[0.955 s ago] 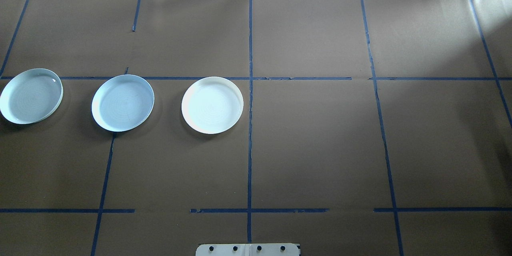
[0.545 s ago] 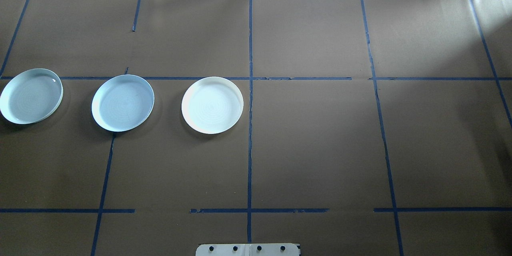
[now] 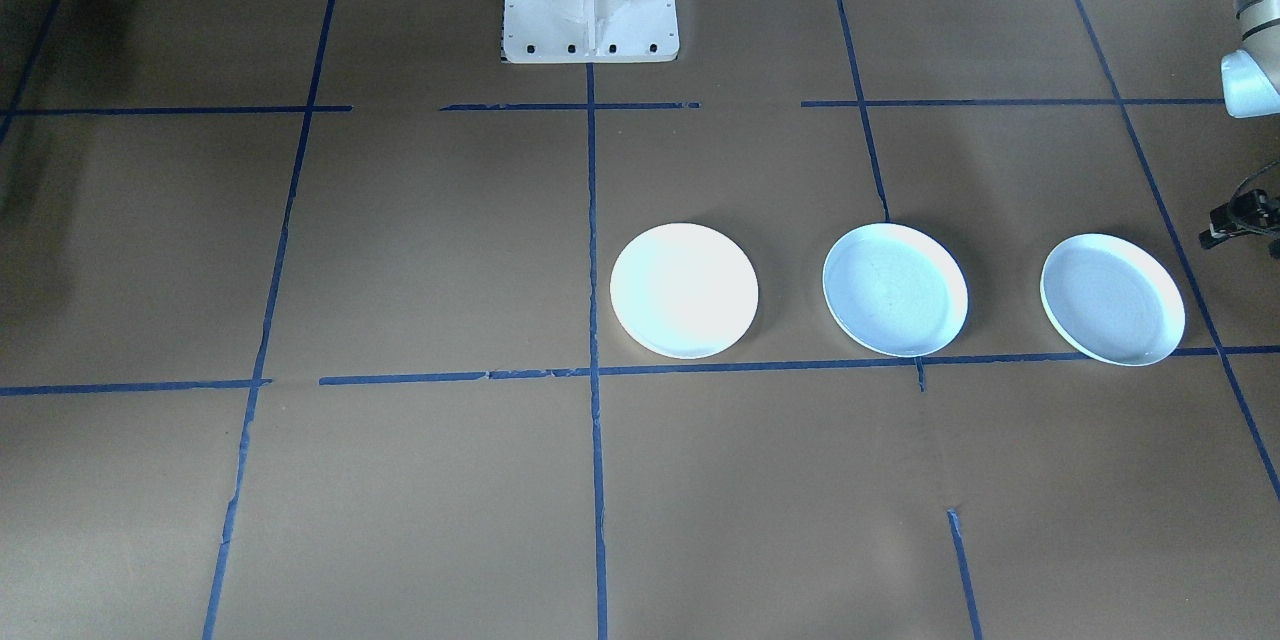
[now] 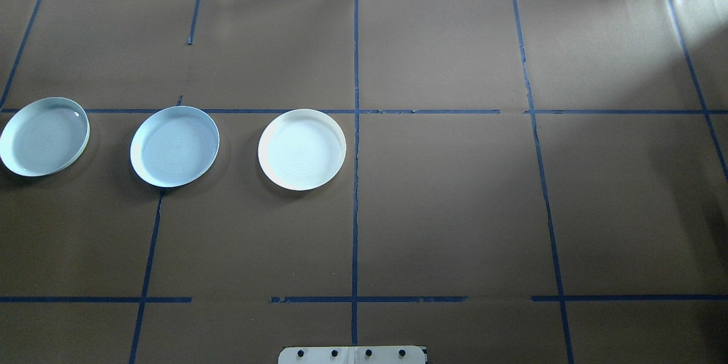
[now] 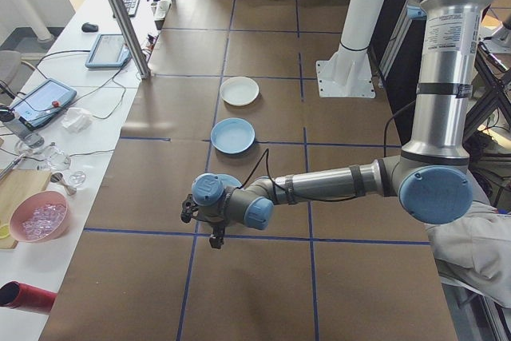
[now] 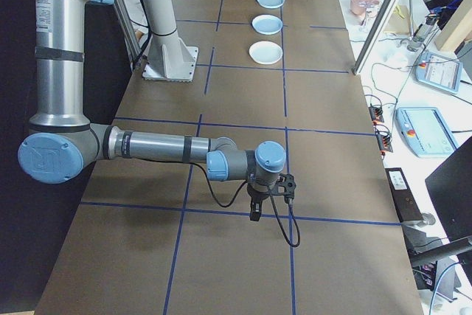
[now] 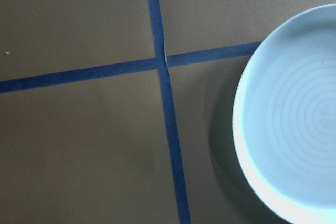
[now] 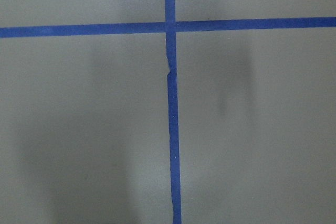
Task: Stack plate in center
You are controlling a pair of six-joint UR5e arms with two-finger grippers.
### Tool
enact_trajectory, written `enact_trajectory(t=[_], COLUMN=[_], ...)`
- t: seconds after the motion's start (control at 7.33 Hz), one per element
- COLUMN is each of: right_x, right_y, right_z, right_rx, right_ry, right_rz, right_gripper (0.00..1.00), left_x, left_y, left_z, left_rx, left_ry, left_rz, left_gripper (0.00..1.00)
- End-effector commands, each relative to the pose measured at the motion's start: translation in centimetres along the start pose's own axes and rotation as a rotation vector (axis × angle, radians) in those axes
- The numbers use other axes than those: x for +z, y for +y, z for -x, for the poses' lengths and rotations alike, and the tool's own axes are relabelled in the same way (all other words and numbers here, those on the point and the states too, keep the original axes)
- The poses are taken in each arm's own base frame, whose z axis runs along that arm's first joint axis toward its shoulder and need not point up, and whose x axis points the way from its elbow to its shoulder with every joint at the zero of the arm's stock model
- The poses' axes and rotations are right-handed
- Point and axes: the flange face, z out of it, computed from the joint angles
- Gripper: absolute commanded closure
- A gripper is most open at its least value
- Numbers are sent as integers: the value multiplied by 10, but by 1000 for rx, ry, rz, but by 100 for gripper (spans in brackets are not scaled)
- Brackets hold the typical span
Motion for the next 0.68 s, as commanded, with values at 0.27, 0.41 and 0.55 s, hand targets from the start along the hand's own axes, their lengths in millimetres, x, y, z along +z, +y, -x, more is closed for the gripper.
enact_trajectory(t=[0.27, 0.41, 0.55], right_x=[0, 0, 0], right_y=[0, 0, 0], right_z=[0, 0, 0], right_rx=[0, 0, 0], right_ry=[0, 0, 0], right_rz=[0, 0, 0], right_gripper=[0, 0, 0], left_x=[16, 17, 23], left_y=[-37, -36, -31], left_z=[-35, -36, -35], left_rx=[59, 50, 1], left_ry=[-53, -32, 33], left_rz=[4, 11, 40], left_gripper=[0, 0, 0])
